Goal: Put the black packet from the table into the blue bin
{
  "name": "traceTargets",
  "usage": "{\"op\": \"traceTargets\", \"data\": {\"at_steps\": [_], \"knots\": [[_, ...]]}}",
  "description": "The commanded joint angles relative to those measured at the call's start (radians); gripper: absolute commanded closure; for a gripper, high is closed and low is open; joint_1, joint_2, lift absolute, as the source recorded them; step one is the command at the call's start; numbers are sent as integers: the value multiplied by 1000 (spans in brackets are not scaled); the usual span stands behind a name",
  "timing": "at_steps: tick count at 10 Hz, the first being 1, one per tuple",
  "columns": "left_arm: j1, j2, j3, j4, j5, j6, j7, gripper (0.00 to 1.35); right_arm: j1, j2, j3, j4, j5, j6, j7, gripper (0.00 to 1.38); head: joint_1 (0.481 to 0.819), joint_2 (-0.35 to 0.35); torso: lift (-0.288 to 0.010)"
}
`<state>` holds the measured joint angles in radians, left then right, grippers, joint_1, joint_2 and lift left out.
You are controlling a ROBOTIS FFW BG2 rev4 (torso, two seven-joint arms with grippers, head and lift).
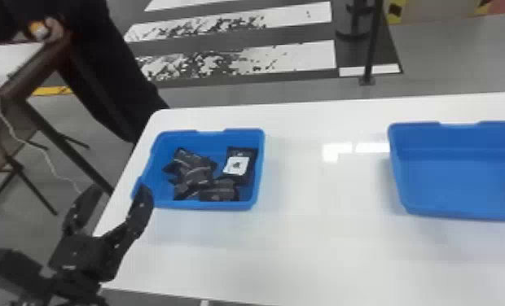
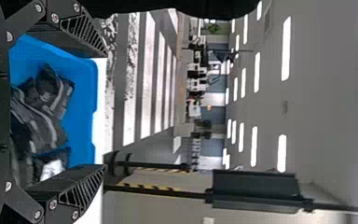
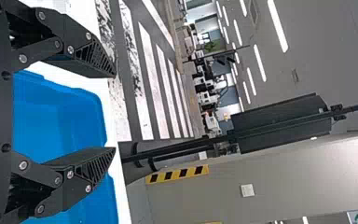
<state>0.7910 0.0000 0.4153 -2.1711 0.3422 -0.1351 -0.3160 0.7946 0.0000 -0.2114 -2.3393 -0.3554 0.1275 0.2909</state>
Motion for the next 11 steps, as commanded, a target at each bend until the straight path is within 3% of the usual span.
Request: {"op": "traceTargets", "data": {"at_steps": [1,4,11], "knots": [[36,0,-64,-34,57,-76,31,203,8,1,0,-6,-2,0,-1,510,695,203,-110],[34,32,-104,-34,89,-71,32,203,8,1,2,-6,2,0,-1,510,695,147,-110],[24,48,-118,-34,87,-86,32,203,18,1,2,-1,14,0,-1,510,695,125,-110]]}}
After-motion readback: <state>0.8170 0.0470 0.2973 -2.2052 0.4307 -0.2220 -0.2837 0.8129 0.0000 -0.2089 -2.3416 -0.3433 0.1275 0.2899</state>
